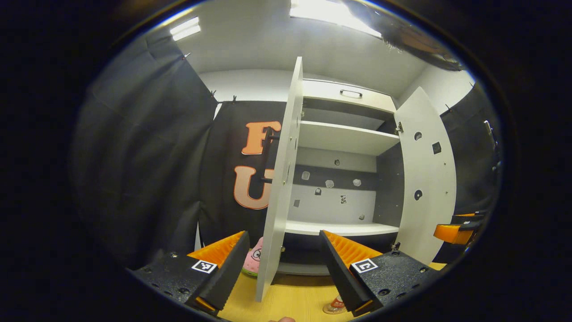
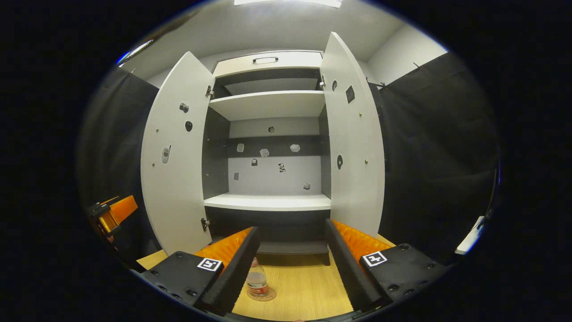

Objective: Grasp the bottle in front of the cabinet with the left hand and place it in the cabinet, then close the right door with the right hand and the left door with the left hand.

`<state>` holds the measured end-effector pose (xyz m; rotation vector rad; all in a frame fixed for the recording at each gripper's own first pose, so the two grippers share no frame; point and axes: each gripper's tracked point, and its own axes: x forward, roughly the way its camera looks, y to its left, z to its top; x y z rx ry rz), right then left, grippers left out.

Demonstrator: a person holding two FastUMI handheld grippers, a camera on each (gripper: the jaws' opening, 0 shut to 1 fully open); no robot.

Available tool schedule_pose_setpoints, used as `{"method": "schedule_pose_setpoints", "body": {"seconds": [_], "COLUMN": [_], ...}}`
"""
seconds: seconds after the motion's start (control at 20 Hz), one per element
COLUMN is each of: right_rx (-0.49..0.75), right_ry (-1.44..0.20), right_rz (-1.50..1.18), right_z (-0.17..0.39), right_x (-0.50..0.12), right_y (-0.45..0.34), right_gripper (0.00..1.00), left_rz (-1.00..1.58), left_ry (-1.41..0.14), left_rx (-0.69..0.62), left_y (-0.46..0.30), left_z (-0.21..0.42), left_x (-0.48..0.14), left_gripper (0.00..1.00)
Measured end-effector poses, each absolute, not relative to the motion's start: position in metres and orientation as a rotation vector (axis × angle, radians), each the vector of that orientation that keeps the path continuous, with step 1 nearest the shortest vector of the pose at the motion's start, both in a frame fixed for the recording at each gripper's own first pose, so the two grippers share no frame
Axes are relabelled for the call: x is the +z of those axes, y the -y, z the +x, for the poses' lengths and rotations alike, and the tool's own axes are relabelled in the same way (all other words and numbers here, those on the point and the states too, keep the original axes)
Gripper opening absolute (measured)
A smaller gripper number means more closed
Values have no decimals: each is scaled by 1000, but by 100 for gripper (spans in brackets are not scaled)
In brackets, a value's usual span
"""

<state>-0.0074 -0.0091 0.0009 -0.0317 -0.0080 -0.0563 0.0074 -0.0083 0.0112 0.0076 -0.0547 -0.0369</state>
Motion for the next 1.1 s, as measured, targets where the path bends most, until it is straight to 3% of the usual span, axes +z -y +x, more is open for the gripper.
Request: {"method": "schedule_pose_setpoints", "body": {"seconds": [0.65, 1.1], "right_rx": [-69, -89], "right_ry": [1, 22], "right_rz": [-36, -23], "right_z": [-12, -16], "right_x": [1, 21], "right_y": [9, 37], "right_gripper": [98, 98], "left_rz": [-10, -110], "left_ry": [24, -111], "left_rx": [-79, -360], "left_y": [23, 157], "left_z": [1, 36], "left_x": [3, -55], "left_gripper": [94, 94]}}
